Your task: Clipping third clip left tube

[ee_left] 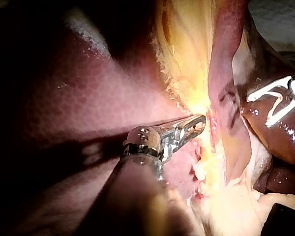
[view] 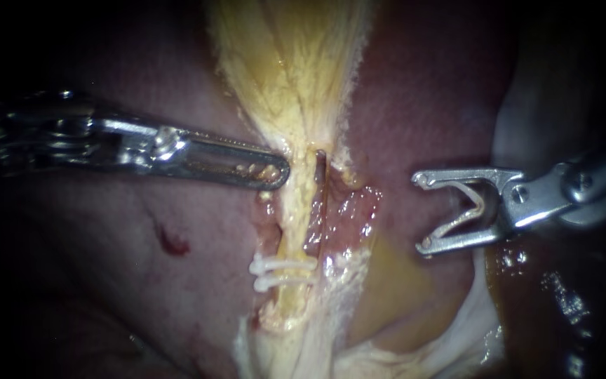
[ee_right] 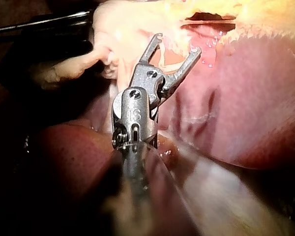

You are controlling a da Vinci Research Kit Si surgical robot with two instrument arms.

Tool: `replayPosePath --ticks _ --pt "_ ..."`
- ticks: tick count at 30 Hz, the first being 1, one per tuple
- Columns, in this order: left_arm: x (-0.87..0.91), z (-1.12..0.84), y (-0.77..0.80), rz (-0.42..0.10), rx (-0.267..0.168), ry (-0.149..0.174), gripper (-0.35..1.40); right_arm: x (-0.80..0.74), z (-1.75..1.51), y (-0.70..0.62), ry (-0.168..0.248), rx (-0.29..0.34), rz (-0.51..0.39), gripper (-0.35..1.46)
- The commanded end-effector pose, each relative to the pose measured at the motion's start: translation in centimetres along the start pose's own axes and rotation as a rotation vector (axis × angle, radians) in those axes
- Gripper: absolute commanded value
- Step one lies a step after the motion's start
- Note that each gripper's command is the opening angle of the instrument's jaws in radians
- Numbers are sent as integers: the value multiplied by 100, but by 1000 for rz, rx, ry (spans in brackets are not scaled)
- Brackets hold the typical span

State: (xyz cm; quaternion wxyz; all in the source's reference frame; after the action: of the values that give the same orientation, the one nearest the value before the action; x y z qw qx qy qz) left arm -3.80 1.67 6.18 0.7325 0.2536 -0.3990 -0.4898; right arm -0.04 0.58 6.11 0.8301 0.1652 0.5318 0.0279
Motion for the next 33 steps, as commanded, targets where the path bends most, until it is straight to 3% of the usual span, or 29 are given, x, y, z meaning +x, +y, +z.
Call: replayPosePath --ticks 1,5,9,19,27,33 --pt "-1 -2 0 0 1 1 -35 0 0 0 0 0 0 50" --pt "-7 -16 3 -1 11 8 -35 0 0 0 -4 -1 0 50" --pt "-19 -36 5 -6 -7 5 -35 1 0 -1 6 4 0 50" --pt "-39 -90 0 -21 -14 -38 -35 1 0 -1 6 5 0 50" --pt "-40 -97 -5 -24 -14 -44 -35 4 2 -1 15 9 1 50" --pt "-38 -95 -6 -23 -16 -45 -35 13 22 -1 51 14 0 50"
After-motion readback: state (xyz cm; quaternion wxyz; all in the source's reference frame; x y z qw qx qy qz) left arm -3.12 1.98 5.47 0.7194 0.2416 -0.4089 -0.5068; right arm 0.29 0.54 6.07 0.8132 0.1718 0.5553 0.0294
